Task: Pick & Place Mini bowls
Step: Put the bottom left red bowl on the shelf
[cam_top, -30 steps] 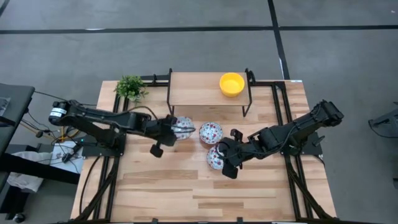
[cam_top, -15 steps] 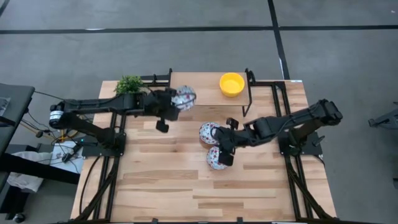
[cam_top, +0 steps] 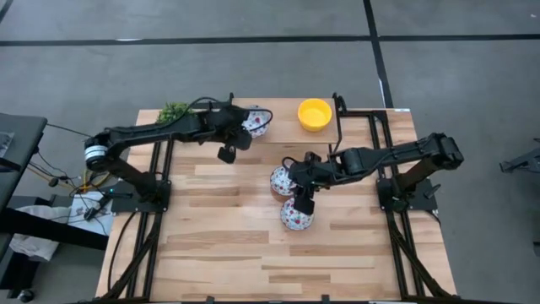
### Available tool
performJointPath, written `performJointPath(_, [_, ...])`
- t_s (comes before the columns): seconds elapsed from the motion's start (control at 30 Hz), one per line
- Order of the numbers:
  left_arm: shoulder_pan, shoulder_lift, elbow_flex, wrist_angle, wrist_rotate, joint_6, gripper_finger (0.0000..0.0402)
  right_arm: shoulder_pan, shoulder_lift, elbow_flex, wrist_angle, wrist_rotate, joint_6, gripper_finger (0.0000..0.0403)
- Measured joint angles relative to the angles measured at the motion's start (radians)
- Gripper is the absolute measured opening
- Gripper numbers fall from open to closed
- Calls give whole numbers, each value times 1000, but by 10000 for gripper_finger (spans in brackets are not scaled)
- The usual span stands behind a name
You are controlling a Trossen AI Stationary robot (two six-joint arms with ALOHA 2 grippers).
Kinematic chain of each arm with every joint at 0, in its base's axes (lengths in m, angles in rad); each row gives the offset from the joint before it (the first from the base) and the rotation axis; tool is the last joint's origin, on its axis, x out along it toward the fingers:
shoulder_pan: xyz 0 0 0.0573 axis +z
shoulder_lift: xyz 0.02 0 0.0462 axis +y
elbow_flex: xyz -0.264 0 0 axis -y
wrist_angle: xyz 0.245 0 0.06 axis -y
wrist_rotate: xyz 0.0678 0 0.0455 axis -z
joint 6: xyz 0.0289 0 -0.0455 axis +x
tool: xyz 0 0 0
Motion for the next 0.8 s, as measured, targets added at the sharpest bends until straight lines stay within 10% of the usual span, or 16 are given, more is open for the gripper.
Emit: performJointPath(0.8, [140, 124, 304, -212, 180, -88, 12, -3, 0, 0, -3, -1, -7, 113])
